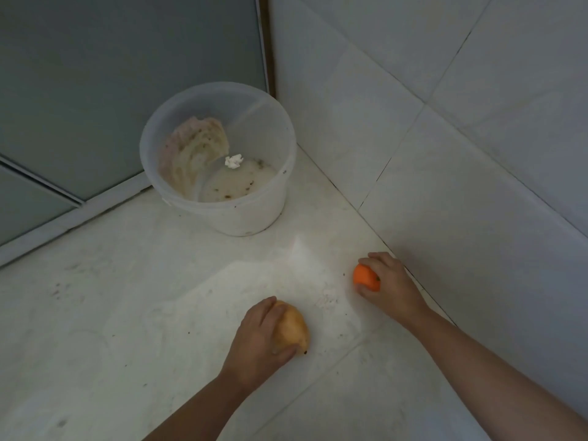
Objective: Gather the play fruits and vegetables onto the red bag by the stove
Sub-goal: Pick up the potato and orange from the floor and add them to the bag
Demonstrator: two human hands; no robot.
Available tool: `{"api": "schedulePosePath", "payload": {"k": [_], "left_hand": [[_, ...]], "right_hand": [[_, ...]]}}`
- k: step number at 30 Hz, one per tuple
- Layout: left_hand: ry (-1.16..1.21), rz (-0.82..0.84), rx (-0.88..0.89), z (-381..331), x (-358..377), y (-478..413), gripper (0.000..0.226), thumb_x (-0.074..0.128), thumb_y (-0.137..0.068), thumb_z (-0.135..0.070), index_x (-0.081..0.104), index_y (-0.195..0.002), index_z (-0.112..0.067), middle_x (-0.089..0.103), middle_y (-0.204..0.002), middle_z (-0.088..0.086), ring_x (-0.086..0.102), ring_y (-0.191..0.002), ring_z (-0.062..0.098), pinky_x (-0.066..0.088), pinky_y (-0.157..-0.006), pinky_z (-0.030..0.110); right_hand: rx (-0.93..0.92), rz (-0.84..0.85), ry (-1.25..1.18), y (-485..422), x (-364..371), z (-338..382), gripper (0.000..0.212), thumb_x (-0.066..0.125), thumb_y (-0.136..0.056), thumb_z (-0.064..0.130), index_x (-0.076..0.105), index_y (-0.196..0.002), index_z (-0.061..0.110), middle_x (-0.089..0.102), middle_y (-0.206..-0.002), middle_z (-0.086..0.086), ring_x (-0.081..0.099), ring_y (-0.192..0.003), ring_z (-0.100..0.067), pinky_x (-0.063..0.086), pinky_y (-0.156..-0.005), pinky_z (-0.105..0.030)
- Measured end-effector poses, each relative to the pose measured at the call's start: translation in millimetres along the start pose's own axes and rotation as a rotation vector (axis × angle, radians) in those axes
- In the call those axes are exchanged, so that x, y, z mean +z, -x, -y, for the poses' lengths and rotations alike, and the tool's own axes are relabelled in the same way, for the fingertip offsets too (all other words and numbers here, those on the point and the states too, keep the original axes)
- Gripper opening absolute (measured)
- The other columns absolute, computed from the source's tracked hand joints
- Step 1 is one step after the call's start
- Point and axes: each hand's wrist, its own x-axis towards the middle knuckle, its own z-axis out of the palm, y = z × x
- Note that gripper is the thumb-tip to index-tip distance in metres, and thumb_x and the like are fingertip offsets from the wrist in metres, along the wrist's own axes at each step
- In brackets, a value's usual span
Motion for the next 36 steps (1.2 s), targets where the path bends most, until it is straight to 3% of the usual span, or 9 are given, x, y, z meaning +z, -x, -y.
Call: {"api": "schedulePosePath", "payload": {"k": [3,6,13,23,28,33,36], "left_hand": [[0.046,0.035,-0.037,-0.3,2.6,-1.2,0.070,0.071,-0.074,-0.040,0.038,-0.134,-0.025,0.023,-0.146,-0.006,0.022,-0.133,0.010,0.025,-0.104,0.020],[0.067,0.052,-0.060,-2.4,4.9,-1.6,0.072,0.071,-0.073,-0.041,0.035,-0.134,-0.026,0.019,-0.146,-0.006,0.026,-0.131,0.010,0.032,-0.102,0.022],[0.049,0.078,-0.111,-5.7,9.5,-1.6,0.083,0.072,-0.070,-0.047,0.028,-0.137,-0.027,0.014,-0.146,-0.005,0.032,-0.128,0.013,0.038,-0.100,0.026],[0.004,0.050,-0.153,-8.9,13.4,-3.0,0.086,0.073,-0.065,-0.051,0.030,-0.135,-0.025,0.024,-0.137,-0.004,0.038,-0.119,0.013,0.042,-0.093,0.024],[0.041,0.031,-0.197,-12.4,12.8,-3.7,0.084,0.077,-0.063,-0.049,0.034,-0.131,-0.024,0.029,-0.132,-0.003,0.041,-0.114,0.014,0.043,-0.090,0.024],[0.203,-0.069,-0.256,-24.3,2.0,1.7,0.082,0.082,-0.059,-0.040,0.037,-0.126,-0.024,0.031,-0.120,-0.010,0.041,-0.101,0.007,0.037,-0.081,0.016],[0.292,-0.138,-0.236,-34.3,-11.7,7.8,0.081,0.084,-0.057,-0.033,0.038,-0.123,-0.026,0.032,-0.117,-0.011,0.041,-0.099,0.004,0.032,-0.074,0.003]], "right_hand": [[0.020,-0.008,-0.025,1.5,2.7,-0.5,0.048,0.071,-0.076,0.018,0.055,-0.121,0.014,0.045,-0.131,-0.006,0.039,-0.117,-0.025,0.035,-0.090,-0.028],[0.032,0.000,-0.033,3.0,4.2,-1.3,0.049,0.071,-0.076,0.020,0.054,-0.122,0.016,0.044,-0.132,-0.006,0.039,-0.117,-0.024,0.033,-0.088,-0.025],[0.052,0.027,-0.032,11.0,6.3,-1.9,0.054,0.072,-0.076,0.025,0.051,-0.125,0.017,0.039,-0.135,-0.006,0.036,-0.121,-0.024,0.036,-0.093,-0.032],[0.083,0.075,-0.016,19.0,7.7,-2.9,0.062,0.072,-0.074,0.028,0.046,-0.129,0.020,0.036,-0.137,-0.004,0.033,-0.122,-0.022,0.038,-0.093,-0.033],[0.061,0.081,-0.079,24.8,5.4,0.0,0.058,0.073,-0.073,0.024,0.049,-0.126,0.019,0.040,-0.130,-0.003,0.038,-0.116,-0.021,0.034,-0.088,-0.023],[-0.025,0.078,-0.149,23.9,-8.4,17.3,0.057,0.074,-0.072,0.021,0.051,-0.124,0.019,0.043,-0.124,0.001,0.042,-0.113,-0.020,0.035,-0.089,-0.024],[-0.085,0.022,-0.207,21.6,-20.5,36.6,0.056,0.076,-0.069,0.020,0.054,-0.120,0.020,0.044,-0.117,0.006,0.046,-0.110,-0.019,0.038,-0.089,-0.025]]}}
